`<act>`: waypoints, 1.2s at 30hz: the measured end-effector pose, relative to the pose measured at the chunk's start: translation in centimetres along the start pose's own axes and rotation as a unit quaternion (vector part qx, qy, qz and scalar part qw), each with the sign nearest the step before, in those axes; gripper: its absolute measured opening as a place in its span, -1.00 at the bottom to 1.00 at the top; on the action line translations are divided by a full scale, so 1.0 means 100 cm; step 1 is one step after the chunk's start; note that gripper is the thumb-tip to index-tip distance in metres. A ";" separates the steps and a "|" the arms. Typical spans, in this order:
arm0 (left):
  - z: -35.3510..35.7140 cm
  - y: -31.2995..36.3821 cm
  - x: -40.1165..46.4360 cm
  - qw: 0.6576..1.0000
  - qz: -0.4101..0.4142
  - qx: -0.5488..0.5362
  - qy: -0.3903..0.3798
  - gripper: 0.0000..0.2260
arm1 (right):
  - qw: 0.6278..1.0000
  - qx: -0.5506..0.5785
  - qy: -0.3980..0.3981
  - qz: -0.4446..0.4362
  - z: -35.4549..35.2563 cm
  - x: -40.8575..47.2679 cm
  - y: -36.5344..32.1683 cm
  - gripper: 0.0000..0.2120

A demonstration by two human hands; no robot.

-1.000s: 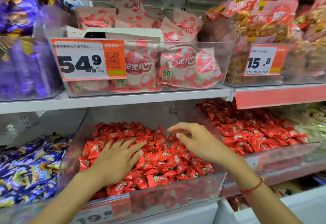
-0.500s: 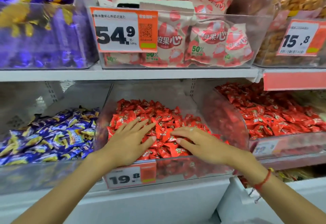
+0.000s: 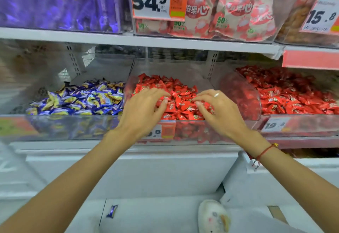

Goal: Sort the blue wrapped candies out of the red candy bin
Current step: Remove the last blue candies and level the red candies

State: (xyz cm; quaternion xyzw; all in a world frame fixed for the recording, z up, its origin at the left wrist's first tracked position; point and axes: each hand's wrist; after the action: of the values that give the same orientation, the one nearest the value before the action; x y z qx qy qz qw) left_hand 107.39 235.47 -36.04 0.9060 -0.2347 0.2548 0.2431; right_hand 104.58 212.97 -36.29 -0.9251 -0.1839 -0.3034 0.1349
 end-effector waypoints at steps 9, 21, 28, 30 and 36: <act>-0.002 -0.037 -0.165 0.966 -0.204 -0.052 0.151 -0.84 | 0.979 0.088 -0.152 -0.100 0.063 -0.108 -0.087 -0.78; 0.139 -0.176 -0.319 0.767 -0.619 -0.039 -0.165 -0.78 | 0.801 0.081 -0.590 0.058 0.288 -0.244 -0.119 -0.41; 0.215 -0.212 -0.326 0.778 -0.539 -0.005 -0.322 -0.64 | 0.780 0.056 -0.620 0.061 0.334 -0.282 -0.107 -0.12; 0.226 -0.213 -0.328 0.777 -0.535 0.027 -0.331 -0.69 | 0.784 0.054 -0.616 0.059 0.335 -0.289 -0.105 -0.11; 0.230 -0.199 -0.337 0.780 -0.543 0.055 -0.308 -0.79 | 0.790 0.057 -0.607 0.056 0.338 -0.287 -0.103 -0.11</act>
State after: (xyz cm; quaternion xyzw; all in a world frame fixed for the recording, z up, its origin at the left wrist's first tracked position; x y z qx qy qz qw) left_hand 100.76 248.08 -79.12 0.9255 0.2476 -0.1996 0.2058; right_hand 96.04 226.97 -78.78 -0.9182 -0.1926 0.3400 0.0647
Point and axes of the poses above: each hand's wrist, its own x-axis towards the middle knuckle, its own z-axis out of the palm, y = z × x, and after that the axes turned 5 degrees about -z, right-handed
